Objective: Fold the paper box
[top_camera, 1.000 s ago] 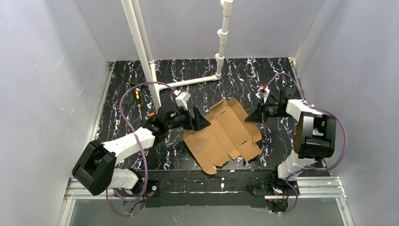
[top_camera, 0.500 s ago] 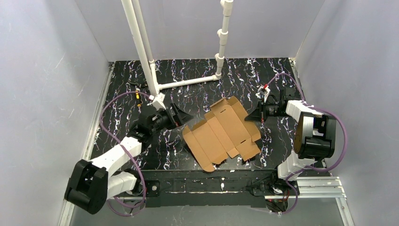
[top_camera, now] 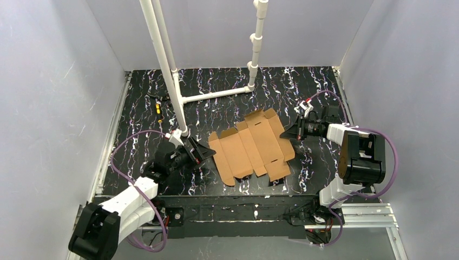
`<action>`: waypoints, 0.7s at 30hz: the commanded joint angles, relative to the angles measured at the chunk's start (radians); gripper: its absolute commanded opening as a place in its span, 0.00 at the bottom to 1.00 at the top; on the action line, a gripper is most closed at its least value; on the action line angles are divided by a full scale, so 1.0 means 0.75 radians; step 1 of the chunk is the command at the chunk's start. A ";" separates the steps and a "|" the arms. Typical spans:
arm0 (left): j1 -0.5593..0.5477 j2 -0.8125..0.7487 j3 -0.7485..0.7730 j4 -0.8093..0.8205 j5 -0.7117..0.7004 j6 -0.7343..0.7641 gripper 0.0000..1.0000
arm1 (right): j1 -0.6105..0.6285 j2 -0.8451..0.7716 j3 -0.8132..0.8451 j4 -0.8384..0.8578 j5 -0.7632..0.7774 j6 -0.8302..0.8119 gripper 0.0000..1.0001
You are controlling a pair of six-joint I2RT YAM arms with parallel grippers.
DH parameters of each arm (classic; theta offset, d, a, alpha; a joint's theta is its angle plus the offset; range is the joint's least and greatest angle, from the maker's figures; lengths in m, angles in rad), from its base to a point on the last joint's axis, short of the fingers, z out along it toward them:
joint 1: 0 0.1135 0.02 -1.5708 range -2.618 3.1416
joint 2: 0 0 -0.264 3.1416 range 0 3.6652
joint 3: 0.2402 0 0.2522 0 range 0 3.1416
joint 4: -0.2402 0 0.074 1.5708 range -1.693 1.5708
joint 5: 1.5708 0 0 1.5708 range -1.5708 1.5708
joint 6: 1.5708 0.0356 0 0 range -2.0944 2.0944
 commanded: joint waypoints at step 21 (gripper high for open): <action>-0.022 0.502 0.172 0.214 0.012 0.070 0.84 | -0.002 -0.033 -0.074 0.357 -0.017 0.354 0.01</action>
